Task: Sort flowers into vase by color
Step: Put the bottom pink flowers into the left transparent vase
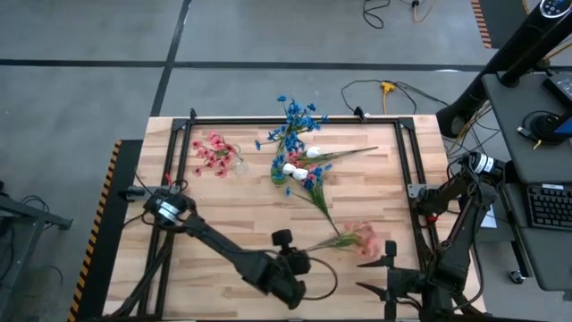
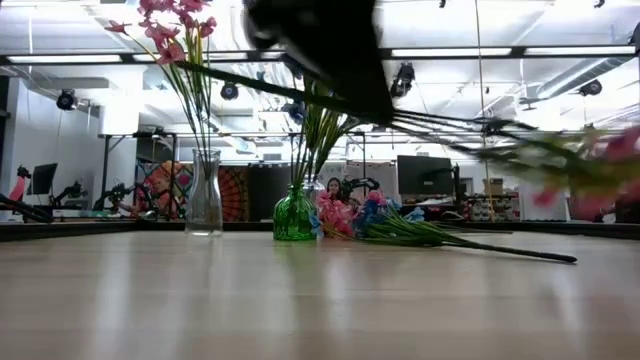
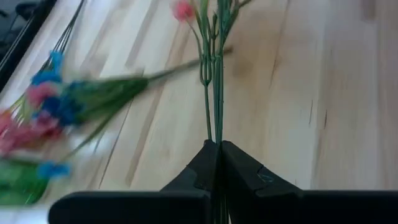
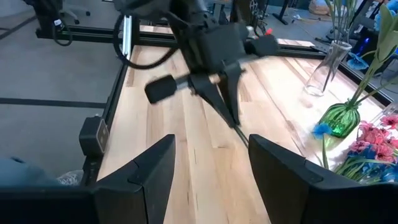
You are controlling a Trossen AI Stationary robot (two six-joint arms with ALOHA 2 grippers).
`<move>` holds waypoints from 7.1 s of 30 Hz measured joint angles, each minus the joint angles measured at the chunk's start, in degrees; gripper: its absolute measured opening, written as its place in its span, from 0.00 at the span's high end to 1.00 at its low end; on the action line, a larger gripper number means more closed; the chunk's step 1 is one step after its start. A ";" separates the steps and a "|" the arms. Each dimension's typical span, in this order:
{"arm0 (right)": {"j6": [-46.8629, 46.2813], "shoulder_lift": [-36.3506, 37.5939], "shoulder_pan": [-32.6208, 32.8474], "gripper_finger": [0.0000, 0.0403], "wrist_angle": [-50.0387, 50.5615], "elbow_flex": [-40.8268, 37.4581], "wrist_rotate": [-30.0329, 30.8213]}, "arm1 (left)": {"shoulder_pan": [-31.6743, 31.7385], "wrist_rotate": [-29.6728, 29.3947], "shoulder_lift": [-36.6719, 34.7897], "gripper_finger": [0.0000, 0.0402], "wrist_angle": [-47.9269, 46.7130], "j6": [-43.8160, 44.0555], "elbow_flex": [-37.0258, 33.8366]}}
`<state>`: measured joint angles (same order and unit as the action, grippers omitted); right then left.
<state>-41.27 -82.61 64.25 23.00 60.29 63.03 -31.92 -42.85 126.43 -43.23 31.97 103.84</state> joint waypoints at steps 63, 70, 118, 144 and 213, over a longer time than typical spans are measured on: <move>53.93 0.00 -28.20 0.51 -72.99 -19.63 -37.64 | -13.14 -0.24 -20.17 1.00 133.18 -54.14 -62.43; 53.63 -0.02 -30.19 0.51 -77.92 -19.63 -38.08 | -9.95 -0.70 -20.19 1.00 133.23 -60.58 -57.57; 61.25 -16.33 -34.52 0.97 -80.36 -4.98 -36.24 | -11.94 -22.72 -20.15 0.53 130.94 -54.61 -59.76; 48.72 -16.76 -38.80 0.97 -45.92 5.44 -34.50 | -3.55 -1.40 -20.52 0.36 126.78 -45.83 -59.72; 40.57 -9.22 -38.77 0.53 -26.21 5.07 -34.45 | -3.14 -21.46 -54.92 1.00 125.85 -91.03 -68.57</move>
<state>-0.71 -91.83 25.47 -3.22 65.36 28.58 -35.06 -64.32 71.51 82.61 -59.06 35.27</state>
